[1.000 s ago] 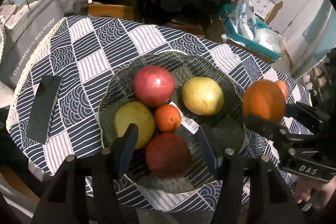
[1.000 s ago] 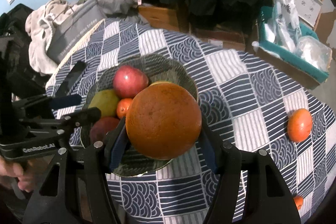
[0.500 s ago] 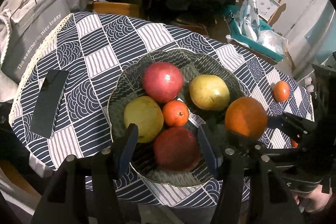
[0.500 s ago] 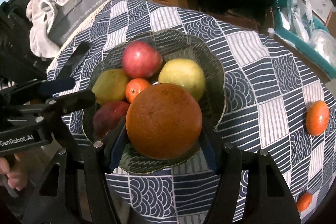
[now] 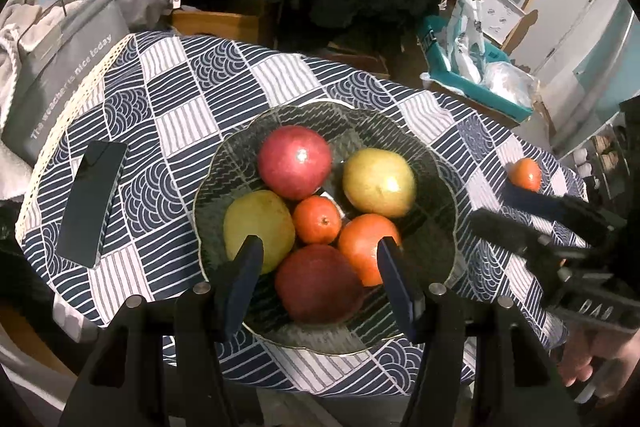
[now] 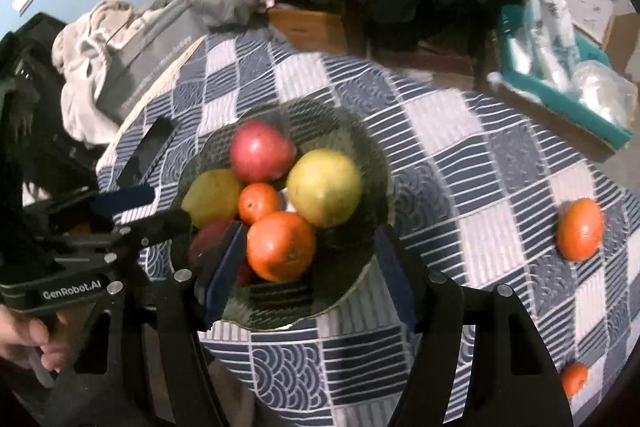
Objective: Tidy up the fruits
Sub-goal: 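Withdraw both open tools from the bowl toward the loose oranges on the cloth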
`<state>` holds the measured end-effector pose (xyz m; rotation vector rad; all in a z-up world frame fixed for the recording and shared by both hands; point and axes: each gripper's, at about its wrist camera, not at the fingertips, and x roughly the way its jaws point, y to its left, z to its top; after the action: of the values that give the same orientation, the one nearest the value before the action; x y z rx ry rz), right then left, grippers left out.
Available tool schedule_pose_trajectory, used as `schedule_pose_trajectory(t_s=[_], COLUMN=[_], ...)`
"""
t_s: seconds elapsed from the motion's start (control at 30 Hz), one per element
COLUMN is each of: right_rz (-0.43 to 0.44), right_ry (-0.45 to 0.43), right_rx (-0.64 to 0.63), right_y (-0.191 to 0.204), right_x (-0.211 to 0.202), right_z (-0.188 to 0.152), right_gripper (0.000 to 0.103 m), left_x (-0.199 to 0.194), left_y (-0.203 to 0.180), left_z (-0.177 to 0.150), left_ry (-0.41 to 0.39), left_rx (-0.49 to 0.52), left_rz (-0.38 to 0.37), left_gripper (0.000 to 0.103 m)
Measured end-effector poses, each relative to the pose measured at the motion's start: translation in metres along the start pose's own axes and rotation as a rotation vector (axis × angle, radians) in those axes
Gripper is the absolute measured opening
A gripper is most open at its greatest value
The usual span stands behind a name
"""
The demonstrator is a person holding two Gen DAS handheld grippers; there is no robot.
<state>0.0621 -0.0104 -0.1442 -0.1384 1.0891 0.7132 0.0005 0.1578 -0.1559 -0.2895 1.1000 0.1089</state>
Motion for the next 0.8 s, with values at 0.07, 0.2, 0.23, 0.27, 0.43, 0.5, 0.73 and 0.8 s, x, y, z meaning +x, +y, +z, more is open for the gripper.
schedule_pose_trajectory(t_s=[0.07, 0.2, 0.23, 0.27, 0.43, 0.5, 0.73, 0.8], right_rz=[-0.018, -0.078, -0.092, -0.107, -0.162, -0.168, -0.228, -0.237], right_ry=[-0.021, -0.062, -0.07, -0.077, -0.109, -0.119, -0.154, -0.165], right_rx=[0.004, 0.007, 0.007, 0.006, 0.007, 0.017, 0.037, 0.049], right_y=[-0.004, -0.012, -0.013, -0.015, -0.024, -0.029, -0.046, -0.052], right_x=[-0.01, -0.03, -0.035, -0.039, -0.058, -0.065, -0.089, -0.096], right_z=[0.001, 0.002, 0.002, 0.002, -0.001, -0.004, -0.012, -0.015], right_gripper=[0.07, 0.071, 0.071, 0.071, 0.071, 0.071, 0.073, 0.075], left_x=[-0.003, -0.008, -0.01, -0.012, -0.02, -0.022, -0.028, -0.028], left_y=[-0.005, -0.018, -0.021, -0.025, -0.042, -0.048, -0.07, -0.076], left_z=[0.0, 0.002, 0.002, 0.003, 0.004, 0.005, 0.006, 0.005], left_ry=[-0.007, -0.021, -0.026, -0.033, -0.056, -0.062, -0.085, -0.084], left_rx=[0.01, 0.035, 0.041, 0.047, 0.079, 0.088, 0.126, 0.135], left_rz=[-0.009, -0.026, -0.03, -0.034, -0.053, -0.061, -0.065, -0.068], left_gripper=[0.061, 0.063, 0.064, 0.067, 0.068, 0.07, 0.077, 0.077])
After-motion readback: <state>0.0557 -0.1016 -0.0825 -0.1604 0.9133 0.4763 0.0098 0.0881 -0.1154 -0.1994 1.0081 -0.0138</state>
